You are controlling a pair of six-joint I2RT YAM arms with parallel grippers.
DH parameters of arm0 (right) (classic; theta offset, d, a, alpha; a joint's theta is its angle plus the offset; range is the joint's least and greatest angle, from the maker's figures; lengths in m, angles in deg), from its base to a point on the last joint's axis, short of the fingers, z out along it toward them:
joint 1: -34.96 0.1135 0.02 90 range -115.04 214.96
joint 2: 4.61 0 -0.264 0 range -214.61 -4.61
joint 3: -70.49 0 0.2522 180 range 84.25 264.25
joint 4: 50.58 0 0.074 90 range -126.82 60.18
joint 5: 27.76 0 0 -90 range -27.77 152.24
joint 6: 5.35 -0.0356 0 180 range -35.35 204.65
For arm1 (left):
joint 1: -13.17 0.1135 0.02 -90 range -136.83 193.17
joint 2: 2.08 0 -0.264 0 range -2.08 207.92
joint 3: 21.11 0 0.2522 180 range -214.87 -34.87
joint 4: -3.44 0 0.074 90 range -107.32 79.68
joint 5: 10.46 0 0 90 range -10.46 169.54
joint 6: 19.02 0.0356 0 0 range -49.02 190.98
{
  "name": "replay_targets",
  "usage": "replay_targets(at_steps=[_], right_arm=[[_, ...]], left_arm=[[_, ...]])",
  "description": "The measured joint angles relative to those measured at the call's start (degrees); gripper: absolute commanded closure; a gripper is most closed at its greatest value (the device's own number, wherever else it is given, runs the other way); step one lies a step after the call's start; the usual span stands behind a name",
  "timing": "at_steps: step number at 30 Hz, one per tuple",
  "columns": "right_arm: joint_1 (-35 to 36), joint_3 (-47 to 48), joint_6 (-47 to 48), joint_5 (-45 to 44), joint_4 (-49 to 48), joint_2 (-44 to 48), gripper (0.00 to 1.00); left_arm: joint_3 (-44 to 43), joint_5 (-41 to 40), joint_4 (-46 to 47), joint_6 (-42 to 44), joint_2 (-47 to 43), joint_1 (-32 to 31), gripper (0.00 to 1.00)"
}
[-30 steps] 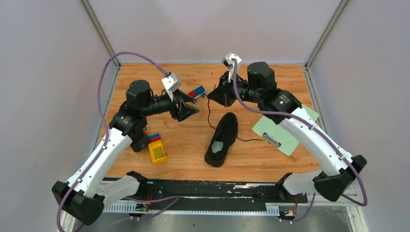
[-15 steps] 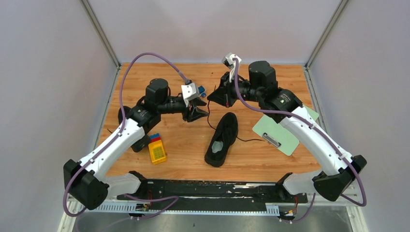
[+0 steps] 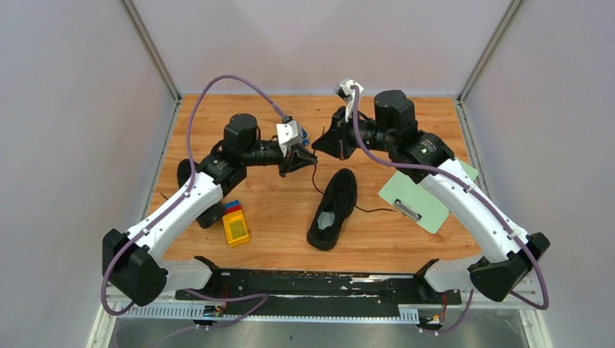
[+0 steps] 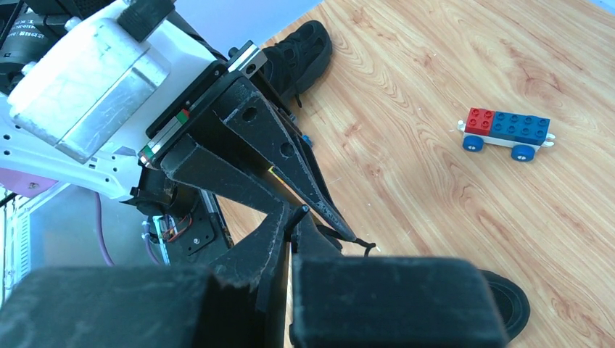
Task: Tie the shoes
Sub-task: Cross the shoelace with the shoelace.
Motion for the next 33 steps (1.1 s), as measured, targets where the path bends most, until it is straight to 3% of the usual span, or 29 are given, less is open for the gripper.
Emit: replay_targets(at_steps=[1,3,4,7,9,11,16,21,28,33], right_arm=[[0.0,0.0,-0.1,0.0,0.0,0.0,1.0],[-0.2,0.1,-0.1,0.0,0.0,-0.2,1.0],[-0.3,0.1,-0.1,0.0,0.0,-0.2,0.95],[-1.0,0.1,0.1,-0.4,0.1,-0.2,0.57],[-2.3,-0.5,1.3,-1.1,0.5,0.1,0.47],[-5.2,-3.2,2.8,-1.8,1.2,1.4,0.43],[-17.3,-12.8,9.7,-6.9,10.1,4.9,0.4],[-25.9,-20.6,14.0,-11.5,21.1,1.8,0.44],[-38.6,-22.9,8.0,-6.3,26.5,-4.7,0.43],[-42.4,-23.2,3.4,-4.1,26.8,-10.3,0.52]], left_arm=[[-0.3,0.2,0.1,0.0,0.4,0.0,0.95],[-1.2,0.4,0.1,0.1,1.3,0.0,1.0],[-1.6,0.4,0.1,0.2,1.6,0.0,1.0],[-2.2,0.2,0.1,0.4,2.0,0.0,1.0],[-2.4,-0.5,-0.2,-0.2,2.0,0.0,1.0],[-2.9,-1.0,-1.2,-1.3,2.1,0.0,1.0],[-3.9,-1.6,-4.5,-6.1,3.8,0.0,1.0],[-2.7,-2.1,-6.3,-11.3,4.7,0.0,1.0],[-2.4,-3.0,-7.2,-14.3,5.3,0.0,1.0],[-2.7,-3.4,-9.6,-14.0,6.0,0.0,1.0]])
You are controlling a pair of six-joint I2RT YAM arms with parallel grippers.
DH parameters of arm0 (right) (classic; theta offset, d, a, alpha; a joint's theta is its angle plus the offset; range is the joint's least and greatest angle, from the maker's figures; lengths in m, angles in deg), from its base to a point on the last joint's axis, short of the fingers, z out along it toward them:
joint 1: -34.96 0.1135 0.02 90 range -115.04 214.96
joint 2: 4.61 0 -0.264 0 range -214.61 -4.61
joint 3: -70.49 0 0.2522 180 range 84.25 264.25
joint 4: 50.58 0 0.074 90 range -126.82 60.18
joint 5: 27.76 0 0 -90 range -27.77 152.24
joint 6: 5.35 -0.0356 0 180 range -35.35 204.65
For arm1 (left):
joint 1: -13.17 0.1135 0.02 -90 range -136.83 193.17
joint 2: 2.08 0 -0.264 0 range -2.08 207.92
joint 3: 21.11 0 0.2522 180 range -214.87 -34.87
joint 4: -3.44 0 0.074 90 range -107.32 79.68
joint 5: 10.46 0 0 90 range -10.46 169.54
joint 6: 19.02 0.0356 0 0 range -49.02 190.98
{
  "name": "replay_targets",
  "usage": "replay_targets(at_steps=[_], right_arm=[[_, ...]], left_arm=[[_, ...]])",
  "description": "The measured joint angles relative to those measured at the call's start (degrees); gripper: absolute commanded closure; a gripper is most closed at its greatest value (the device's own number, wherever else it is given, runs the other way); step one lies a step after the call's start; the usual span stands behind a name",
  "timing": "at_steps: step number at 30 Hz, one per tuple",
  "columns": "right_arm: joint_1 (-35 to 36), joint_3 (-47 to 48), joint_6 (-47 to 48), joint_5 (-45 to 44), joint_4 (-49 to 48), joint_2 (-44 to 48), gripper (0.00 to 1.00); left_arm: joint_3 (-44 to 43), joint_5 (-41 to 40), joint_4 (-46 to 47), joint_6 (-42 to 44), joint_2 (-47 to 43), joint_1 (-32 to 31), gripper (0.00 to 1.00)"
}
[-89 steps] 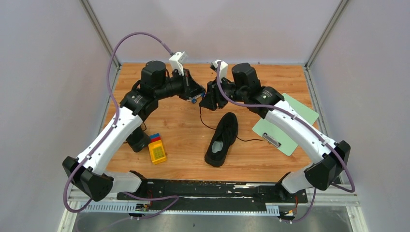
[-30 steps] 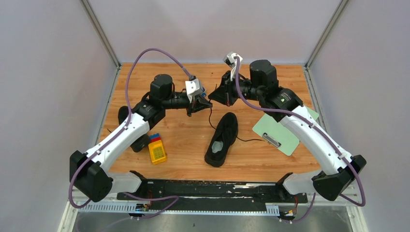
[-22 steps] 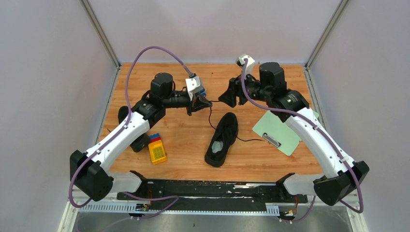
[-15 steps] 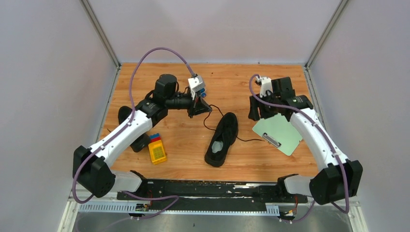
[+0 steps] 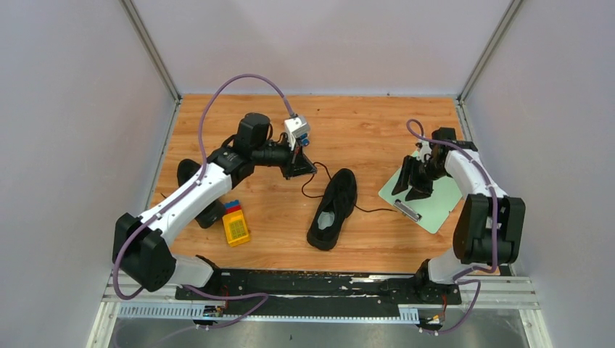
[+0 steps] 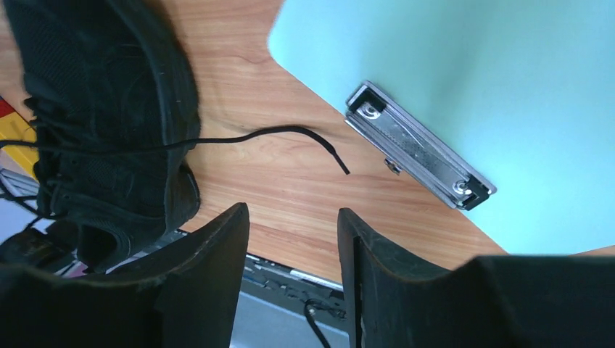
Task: Tie the shoes
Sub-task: Cross the shoelace with the shoelace.
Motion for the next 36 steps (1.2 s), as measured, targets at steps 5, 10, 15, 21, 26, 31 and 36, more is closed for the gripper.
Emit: replay_targets(at_steps=[5,10,15,21,26,31,36], right_arm=[[-2.8,-4.6,-3.1,2.0,-0.6,-6.0,0.57],[-3.5,-6.0,-4.1,4.1,-0.7,-10.2,0.61],[-3.5,-4.9,-4.5,6.2,-1.4,-13.1,0.65],[-3.5,-4.3,-4.9,6.9,-2.3,-15.3,0.67],[-3.5,-3.8,-5.0,6.0,-2.6,-16.6,0.66],[-3.5,-3.7,-5.2,4.4,-2.7,-17.1,0.63],[-3.2,-3.7,-5.4,4.1,-3.0,-17.1,0.68]], left_arm=[[-3.6,-0.2,-3.6,1.2,3.2,0.0,1.0],[-6.4,-0.2,-6.0,3.0,4.4,0.0,1.0],[-6.6,0.0,-7.1,3.6,4.6,0.0,1.0],[-6.6,0.2,-7.3,3.7,5.6,0.0,1.0],[-6.6,0.2,-7.3,3.7,5.7,0.0,1.0],[-6.6,0.2,-7.3,3.7,5.7,0.0,1.0],[-6.6,0.2,-7.3,3.7,5.7,0.0,1.0]])
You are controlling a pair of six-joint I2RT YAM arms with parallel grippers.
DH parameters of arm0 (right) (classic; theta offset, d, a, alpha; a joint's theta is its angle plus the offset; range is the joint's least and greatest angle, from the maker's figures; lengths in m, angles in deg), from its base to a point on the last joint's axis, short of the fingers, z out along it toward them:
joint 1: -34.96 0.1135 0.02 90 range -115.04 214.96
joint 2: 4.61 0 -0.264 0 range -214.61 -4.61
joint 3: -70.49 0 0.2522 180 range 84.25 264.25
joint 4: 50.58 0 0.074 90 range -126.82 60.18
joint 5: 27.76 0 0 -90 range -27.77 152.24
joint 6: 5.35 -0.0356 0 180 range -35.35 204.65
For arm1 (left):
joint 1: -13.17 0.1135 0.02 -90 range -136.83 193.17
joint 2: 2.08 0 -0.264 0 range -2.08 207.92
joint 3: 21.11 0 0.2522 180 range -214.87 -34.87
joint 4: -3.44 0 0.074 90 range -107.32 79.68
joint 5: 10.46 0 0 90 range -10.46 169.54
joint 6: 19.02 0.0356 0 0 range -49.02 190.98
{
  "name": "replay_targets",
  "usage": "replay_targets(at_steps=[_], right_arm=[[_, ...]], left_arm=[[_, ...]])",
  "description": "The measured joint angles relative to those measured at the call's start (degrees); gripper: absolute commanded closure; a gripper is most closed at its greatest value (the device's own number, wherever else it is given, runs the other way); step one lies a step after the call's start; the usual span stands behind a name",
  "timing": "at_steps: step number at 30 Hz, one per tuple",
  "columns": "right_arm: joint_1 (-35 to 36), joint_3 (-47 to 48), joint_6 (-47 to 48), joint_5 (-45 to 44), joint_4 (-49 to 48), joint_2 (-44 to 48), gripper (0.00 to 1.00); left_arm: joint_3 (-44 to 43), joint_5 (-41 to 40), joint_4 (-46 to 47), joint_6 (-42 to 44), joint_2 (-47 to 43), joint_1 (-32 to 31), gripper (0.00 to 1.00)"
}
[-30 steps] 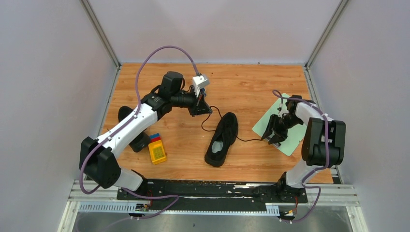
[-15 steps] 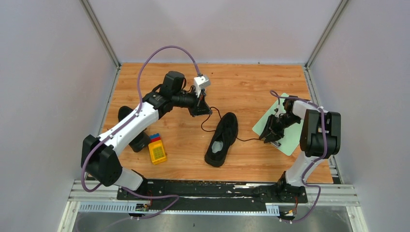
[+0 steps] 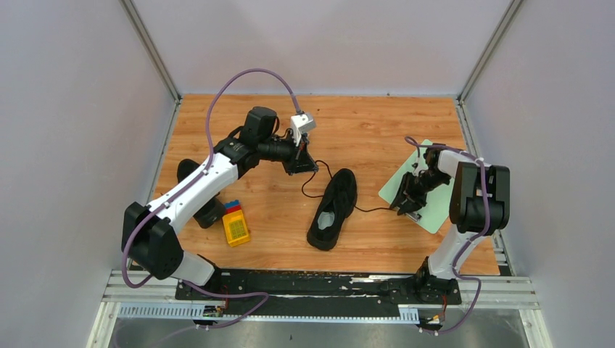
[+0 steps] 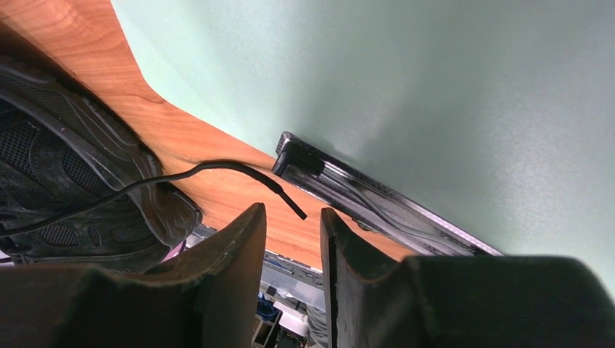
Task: Tie the shoes
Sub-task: Cross the shoelace with the shoelace.
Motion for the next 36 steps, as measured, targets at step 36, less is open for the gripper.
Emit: replay_targets(at_steps=[36], right_arm=[[22.4,22.1,17.4,13.2,1.0,32.7,1.0]], left_arm=[[-16.8,-2.7,-4.0,-7.2,17.3,-0.2,1.0]])
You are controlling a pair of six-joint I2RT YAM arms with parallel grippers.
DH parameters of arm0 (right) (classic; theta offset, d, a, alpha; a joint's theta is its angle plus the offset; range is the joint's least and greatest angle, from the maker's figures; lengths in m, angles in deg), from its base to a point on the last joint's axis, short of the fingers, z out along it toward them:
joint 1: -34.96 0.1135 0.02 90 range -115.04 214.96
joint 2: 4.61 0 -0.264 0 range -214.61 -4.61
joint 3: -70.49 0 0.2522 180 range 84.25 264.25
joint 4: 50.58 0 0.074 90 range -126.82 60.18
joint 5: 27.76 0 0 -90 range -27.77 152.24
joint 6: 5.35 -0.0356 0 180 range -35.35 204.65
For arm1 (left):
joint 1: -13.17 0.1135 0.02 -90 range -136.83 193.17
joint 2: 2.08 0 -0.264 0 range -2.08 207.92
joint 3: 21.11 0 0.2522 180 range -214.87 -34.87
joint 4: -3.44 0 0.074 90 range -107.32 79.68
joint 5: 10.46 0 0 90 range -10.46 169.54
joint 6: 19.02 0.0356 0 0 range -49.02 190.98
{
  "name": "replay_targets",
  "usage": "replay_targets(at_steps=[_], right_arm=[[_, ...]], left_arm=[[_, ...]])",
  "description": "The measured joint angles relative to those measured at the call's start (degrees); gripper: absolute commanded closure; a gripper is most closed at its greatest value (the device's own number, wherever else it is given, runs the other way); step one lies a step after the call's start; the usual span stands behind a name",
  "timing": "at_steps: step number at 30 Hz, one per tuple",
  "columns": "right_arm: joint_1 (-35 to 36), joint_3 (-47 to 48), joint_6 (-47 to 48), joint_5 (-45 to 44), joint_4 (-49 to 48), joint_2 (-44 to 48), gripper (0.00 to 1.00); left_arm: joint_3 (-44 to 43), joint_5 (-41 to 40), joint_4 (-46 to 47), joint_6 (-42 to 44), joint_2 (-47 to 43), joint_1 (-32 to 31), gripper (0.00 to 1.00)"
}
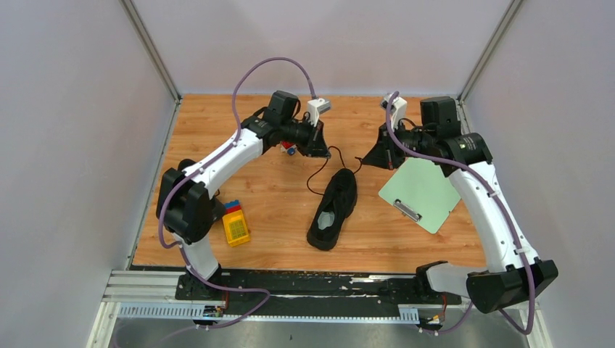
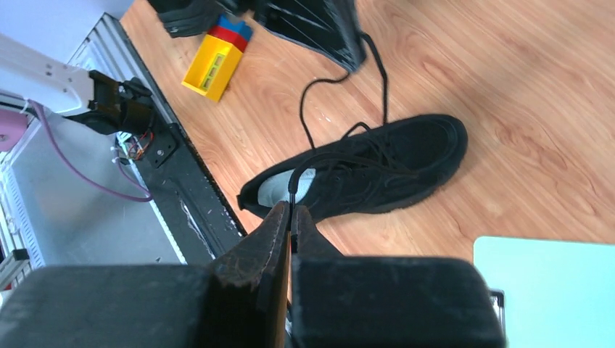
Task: Tie the shoes
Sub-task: Cross the shoelace with the shoelace.
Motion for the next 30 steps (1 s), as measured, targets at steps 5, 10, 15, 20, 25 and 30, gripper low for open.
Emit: replay_targets(at_steps=[5,10,15,20,25,30], right_arm=[[1.9,3.5,0.0,2.4,-0.3,-1.6,1.0],[2.4,8.0,-0.7,4.9,-1.5,-4.5,1.0],[2.4,11.1,-2.1,7.1,-3.2,-6.8,1.0],[2.5,12.0,-2.9,8.3,-3.4,-7.3,1.0],[2.6,11.8,-2.6,8.3,-2.4,-5.5,1.0],[2.8,10.7,-1.7,8.8,-1.3,-1.0,1.0]], left_arm=[[0.0,2.8,1.2,-1.3,2.4,-0.3,1.0],[0.0,5.6,3.0,-1.6,2.7,-0.6,1.0],[-0.7,7.3,3.7,-1.6,3.3,-0.8,1.0],[-2.9,4.7,2.9,-1.0,3.9,-0.7,1.0],[-5.3,-1.1,0.4,1.2,3.9,0.7,1.0],[-6.8,-2.8,-3.3,5.9,3.7,2.3,1.0]])
